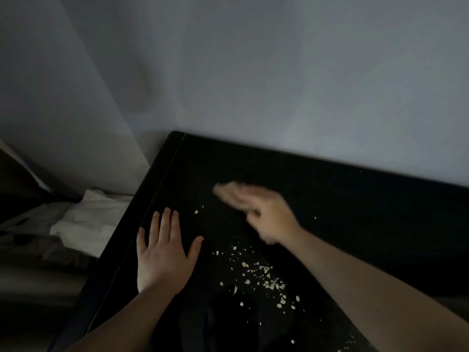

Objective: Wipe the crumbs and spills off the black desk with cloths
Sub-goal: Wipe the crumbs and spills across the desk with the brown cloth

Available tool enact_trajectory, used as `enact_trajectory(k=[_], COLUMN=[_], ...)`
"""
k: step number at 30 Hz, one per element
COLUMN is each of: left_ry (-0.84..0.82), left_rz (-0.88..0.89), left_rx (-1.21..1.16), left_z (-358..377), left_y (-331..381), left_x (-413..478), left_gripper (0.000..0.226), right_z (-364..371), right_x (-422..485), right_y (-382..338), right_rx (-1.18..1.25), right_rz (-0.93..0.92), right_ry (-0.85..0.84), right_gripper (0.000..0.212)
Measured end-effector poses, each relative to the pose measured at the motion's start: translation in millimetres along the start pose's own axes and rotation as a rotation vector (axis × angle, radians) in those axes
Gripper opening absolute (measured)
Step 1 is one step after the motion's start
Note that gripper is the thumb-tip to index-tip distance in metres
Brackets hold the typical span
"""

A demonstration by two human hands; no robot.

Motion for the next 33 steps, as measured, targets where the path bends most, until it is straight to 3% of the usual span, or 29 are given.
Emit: enact_trajectory(k=[2,3,4,7,9,11,13,14,16,19,21,22,24,26,28,30,31,33], left_ry=[0.0,-0.001,-0.001,-0.008,-0.012,-0.011,-0.013,-0.016,-0.016,-0.022,-0.027,-0.031,-0.033,-0.026,-0.023,-0.027,-0.025,-0.02], left_rz=[-0.003,-0.003,-0.003,0.0,-0.001,-0.003,-0.005,-0.005,-0.006,-0.008,-0.01,-0.01,-0.012,-0.013,-0.01,-0.009,-0.008,-0.006], left_rx=[-0.001,0.0,-0.002,0.001,0.011,0.021,0.028,0.032,0.037,0.033,0.029,0.029,0.026,0.024,0.016,0.012,0.011,0.01], left_z=[0.2,0.1,0.2,-0.2,-0.1,-0.3,-0.3,0.1,-0.2,-1.0,-2.1,-2.6,-4.3,-4.8,-4.9,-4.4,-4.5,-4.8], left_y=[-0.4,-0.4,-0.4,0.3,-0.3,-0.2,0.3,0.2,0.3,0.3,0.9,1.4,2.0,2.2,2.2,1.9,2.0,2.0], left_x=[0.2,0.6,0.8,1.0,0.8,0.7,1.1,1.1,1.4,1.0,0.7,0.3,0.3,0.4,-0.1,-1.2,-1.3,-0.2], left_gripper=[0.093,0.092,0.092,0.093,0.093,0.093,0.093,0.093,0.093,0.093,0.089,0.087,0.086,0.084,0.082,0.081,0.081,0.081], right_z=[4.6,-4.1,-19.0,-86.1,-129.2,-150.9,-150.7,-145.2,-132.7,-110.6,-78.9,-65.4,-61.8,-84.9,-112.0,-113.6,-104.6,-74.1], right_x=[-24.1,-28.1,-25.6,-9.0,-11.9,-20.2,-25.4,-27.6,-27.2,-36.0,-52.8,-62.2,-72.9,-69.1,-62.2,-63.1,-61.9,-57.3], right_y=[-31.8,-32.9,-23.3,46.5,95.4,139.5,165.0,170.9,170.0,114.4,63.2,44.5,27.9,46.6,81.9,101.5,94.0,57.4], right_rx=[0.107,0.139,0.152,0.082,-0.073,-0.273,-0.385,-0.39,-0.359,-0.289,-0.161,-0.082,-0.027,-0.05,-0.149,-0.32,-0.356,-0.277], right_rz=[-0.213,-0.234,-0.205,0.193,0.515,0.771,0.868,0.863,0.761,0.329,-0.003,-0.052,-0.085,-0.013,0.314,0.614,0.578,0.316], right_ry=[-0.165,-0.163,-0.055,0.473,0.623,0.477,0.225,0.151,0.161,0.272,0.12,0.012,-0.042,0.183,0.345,0.362,0.379,0.321], right_gripper=[0.039,0.037,0.036,0.039,0.038,0.042,0.049,0.051,0.05,0.042,0.039,0.039,0.039,0.04,0.045,0.047,0.048,0.063])
Point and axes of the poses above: each hand's wrist, its own x-axis towards the middle knuckle, its own z-axis out of the palm, y = z × x, the point moved 5 cm from there along x, towards the middle knuckle, and after that the axes turned 8 degrees about y, right-handed, at the moved point
